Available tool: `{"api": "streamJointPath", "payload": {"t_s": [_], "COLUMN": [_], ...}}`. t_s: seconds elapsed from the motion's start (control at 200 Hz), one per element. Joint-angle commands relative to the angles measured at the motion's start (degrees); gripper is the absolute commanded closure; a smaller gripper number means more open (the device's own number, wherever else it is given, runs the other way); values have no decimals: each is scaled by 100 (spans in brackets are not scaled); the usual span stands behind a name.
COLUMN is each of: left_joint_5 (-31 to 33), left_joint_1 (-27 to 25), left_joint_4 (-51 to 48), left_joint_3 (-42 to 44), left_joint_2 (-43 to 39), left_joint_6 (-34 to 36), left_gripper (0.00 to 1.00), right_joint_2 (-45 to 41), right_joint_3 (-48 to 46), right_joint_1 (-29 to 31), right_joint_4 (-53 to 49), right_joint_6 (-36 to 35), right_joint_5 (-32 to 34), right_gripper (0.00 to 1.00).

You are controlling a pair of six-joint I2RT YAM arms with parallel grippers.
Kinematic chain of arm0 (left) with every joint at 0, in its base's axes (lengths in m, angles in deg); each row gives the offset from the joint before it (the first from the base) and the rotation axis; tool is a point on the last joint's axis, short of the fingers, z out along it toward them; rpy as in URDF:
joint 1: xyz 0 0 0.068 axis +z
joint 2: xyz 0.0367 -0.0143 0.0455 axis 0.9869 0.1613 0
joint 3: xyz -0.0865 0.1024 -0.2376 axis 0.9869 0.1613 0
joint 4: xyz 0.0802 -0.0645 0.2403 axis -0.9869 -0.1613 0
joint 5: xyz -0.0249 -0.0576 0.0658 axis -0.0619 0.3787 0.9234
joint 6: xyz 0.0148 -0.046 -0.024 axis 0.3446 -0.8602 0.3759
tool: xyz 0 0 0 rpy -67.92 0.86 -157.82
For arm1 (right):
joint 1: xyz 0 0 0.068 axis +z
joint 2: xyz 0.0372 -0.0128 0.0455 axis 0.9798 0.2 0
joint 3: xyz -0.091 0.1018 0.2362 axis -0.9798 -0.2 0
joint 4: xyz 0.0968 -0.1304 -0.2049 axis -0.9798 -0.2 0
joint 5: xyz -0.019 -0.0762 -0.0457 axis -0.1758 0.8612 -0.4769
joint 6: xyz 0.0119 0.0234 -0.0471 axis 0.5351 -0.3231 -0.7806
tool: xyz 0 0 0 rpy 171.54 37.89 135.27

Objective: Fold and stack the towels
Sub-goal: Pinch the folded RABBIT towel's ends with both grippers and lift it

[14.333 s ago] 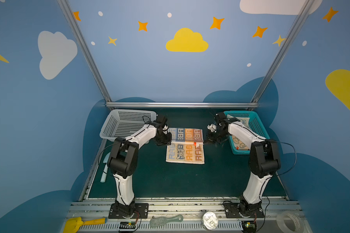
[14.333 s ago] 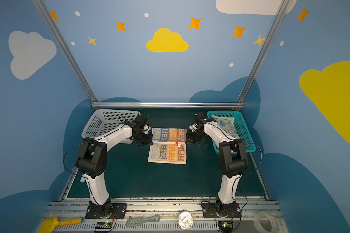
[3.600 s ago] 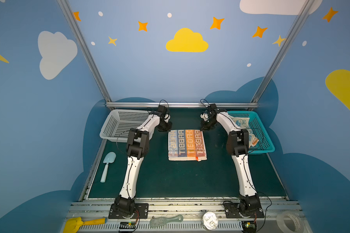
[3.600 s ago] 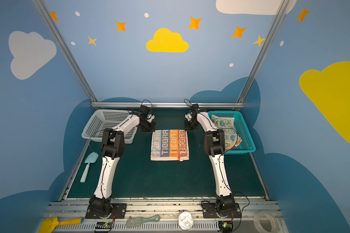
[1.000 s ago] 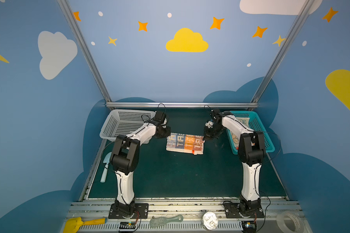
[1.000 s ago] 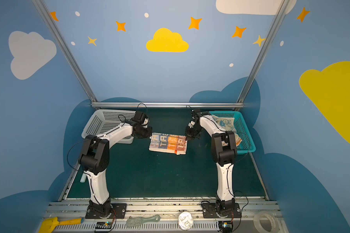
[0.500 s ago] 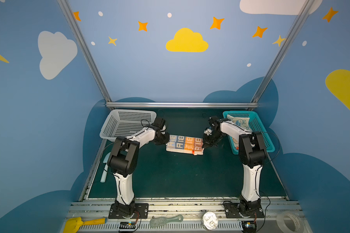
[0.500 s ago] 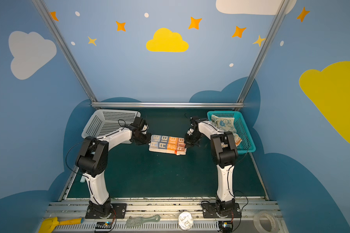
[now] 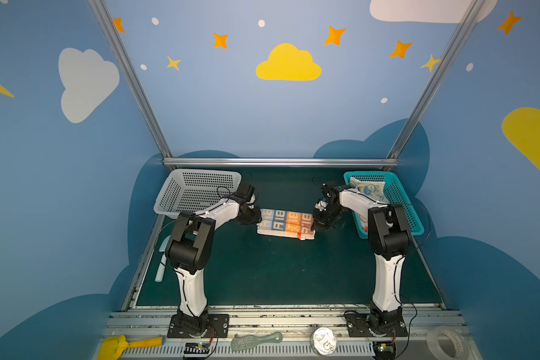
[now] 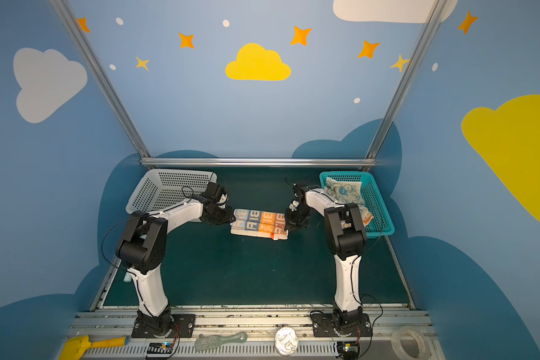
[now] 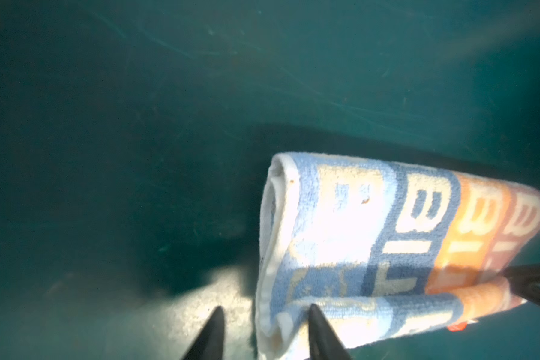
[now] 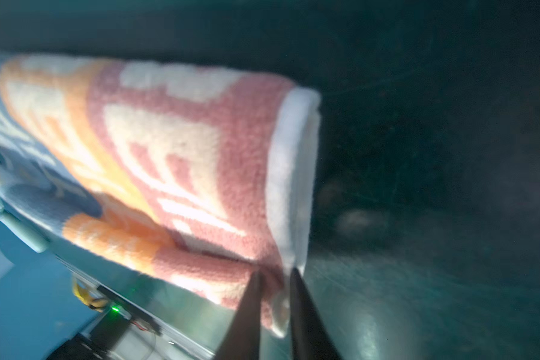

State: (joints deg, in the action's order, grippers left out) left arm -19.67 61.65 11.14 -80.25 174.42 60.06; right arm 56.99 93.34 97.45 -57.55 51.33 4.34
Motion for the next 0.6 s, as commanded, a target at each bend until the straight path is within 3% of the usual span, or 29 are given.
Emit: {"api": "streamJointPath", "payload": {"t_s": [0.0,0.135,0.29,0.415,0.596], "left_joint_5": [-43,-98,-485,-1391,-1730], "left_joint_1": [-114,-197,-313,-313,-351], "left_joint_4": [-91,-214,19,744,1327], "left_joint_3": [-13,-67,18,326,550], "left_joint_2": [-451,-839,-1107,-964,-559], "left_joint_6": [52,25,-315,-973,-1350], "left_gripper": [45,32,1,0,0], "right_joint_2": [-473,-825,-1031,-998,-733], "right_joint_3": [120,162,240,-44,-600], "right_joint_1": [53,127,219,267,272], "right_joint_4": [-210,-279,-220,396,1594], "right_joint_6": [-27,0,124,458,1096], "right_joint_5": [4,26,-144,-857,-1736], "right_gripper": [63,43,26,19,16]}}
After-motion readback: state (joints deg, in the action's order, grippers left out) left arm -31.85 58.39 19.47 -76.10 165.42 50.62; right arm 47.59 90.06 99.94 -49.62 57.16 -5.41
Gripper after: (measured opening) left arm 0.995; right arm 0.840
